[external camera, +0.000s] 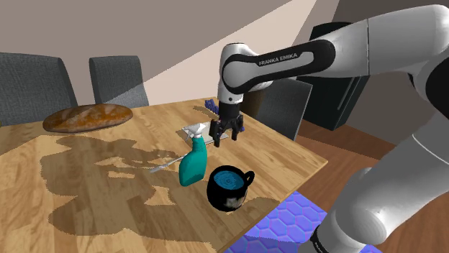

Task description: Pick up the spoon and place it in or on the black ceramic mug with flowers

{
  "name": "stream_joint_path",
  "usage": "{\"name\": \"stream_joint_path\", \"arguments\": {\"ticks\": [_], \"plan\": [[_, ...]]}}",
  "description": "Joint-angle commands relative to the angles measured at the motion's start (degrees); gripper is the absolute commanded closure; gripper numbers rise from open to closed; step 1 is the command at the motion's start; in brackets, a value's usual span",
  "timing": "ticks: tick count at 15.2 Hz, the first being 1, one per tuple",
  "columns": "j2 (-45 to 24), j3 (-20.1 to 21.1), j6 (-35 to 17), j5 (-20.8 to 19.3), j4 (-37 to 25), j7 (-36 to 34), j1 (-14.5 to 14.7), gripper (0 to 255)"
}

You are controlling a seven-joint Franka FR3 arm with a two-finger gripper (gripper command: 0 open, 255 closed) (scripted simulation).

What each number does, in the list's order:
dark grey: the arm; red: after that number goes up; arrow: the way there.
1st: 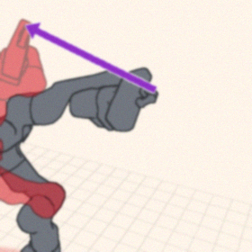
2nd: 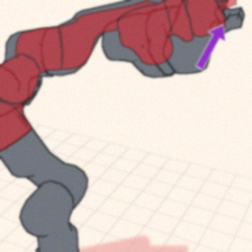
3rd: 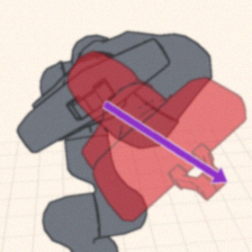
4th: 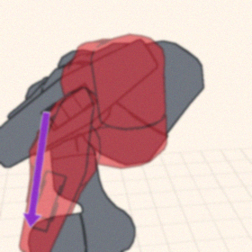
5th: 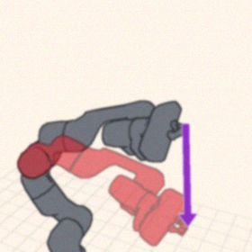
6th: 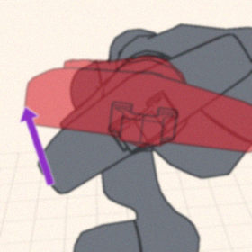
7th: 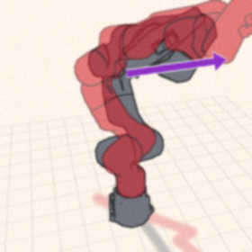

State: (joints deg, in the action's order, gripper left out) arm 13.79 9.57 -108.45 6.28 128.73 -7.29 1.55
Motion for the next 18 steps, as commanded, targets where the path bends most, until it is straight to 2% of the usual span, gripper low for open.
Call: {"name": "stream_joint_path", "arguments": {"ticks": [1, 11, 18], "plan": [[-4.8, 0.9, -1.5, -0.3, -3.1, -2.2, 0.1, 0], [-28.2, 2.6, -5.2, -4.1, -21.6, -12.3, 2.3, 0], [-30.0, 2.6, -9.5, -4.3, -19.0, -12.6, 2.7, 0]]}}
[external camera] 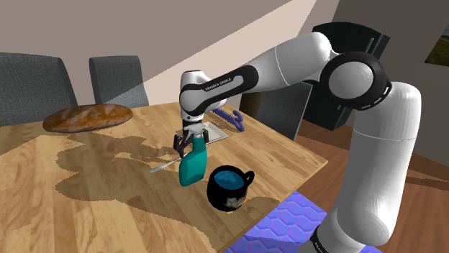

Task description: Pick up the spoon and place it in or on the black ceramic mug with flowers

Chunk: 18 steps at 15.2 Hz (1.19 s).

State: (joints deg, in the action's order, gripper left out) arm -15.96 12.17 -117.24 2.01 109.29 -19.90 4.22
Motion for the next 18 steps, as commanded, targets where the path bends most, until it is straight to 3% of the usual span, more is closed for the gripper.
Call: {"name": "stream_joint_path", "arguments": {"ticks": [1, 9, 10, 18], "plan": [[-0.7, 0.0, -1.8, -0.1, 1.2, 0.0, 0.1, 0], [-0.7, 0.0, -1.8, -0.1, 1.2, 0.0, 0.1, 0], [-0.7, 0.0, -1.8, -0.1, 1.2, 0.0, 0.1, 255], [-0.7, 0.0, -1.8, -0.1, 1.2, 0.0, 0.1, 255]]}}
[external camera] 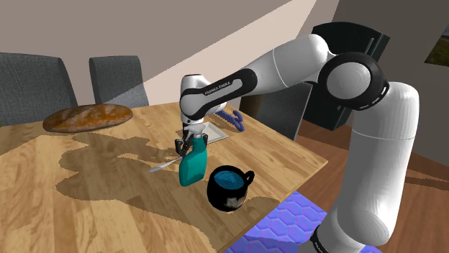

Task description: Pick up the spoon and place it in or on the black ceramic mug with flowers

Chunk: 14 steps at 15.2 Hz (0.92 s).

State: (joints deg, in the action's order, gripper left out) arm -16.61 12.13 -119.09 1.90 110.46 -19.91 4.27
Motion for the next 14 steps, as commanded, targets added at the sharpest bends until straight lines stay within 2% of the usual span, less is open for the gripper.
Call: {"name": "stream_joint_path", "arguments": {"ticks": [1, 14], "plan": [[0.0, 0.0, 0.0, 0.0, 0.0, 0.0, 0.0, 255], [4.3, 0.2, 8.9, 0.8, -4.7, 0.0, -0.3, 255]]}}
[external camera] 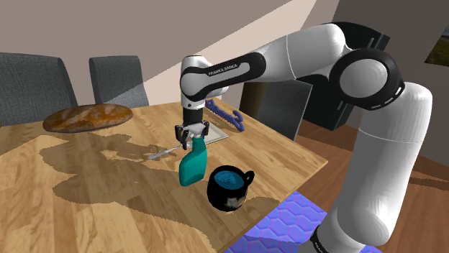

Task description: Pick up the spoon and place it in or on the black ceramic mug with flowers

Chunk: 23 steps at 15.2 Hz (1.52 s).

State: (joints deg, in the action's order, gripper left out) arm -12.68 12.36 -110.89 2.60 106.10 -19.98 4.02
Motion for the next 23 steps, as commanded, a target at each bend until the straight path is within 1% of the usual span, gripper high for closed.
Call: {"name": "stream_joint_path", "arguments": {"ticks": [1, 20, 23], "plan": [[0.6, 0.0, 1.4, 0.1, -0.8, 0.0, -0.1, 255], [3.2, 0.1, 14.9, 0.5, -11.8, -0.6, -0.2, 255], [10.7, -0.1, 13.1, 2.0, -2.6, 0.6, -0.9, 255]]}}
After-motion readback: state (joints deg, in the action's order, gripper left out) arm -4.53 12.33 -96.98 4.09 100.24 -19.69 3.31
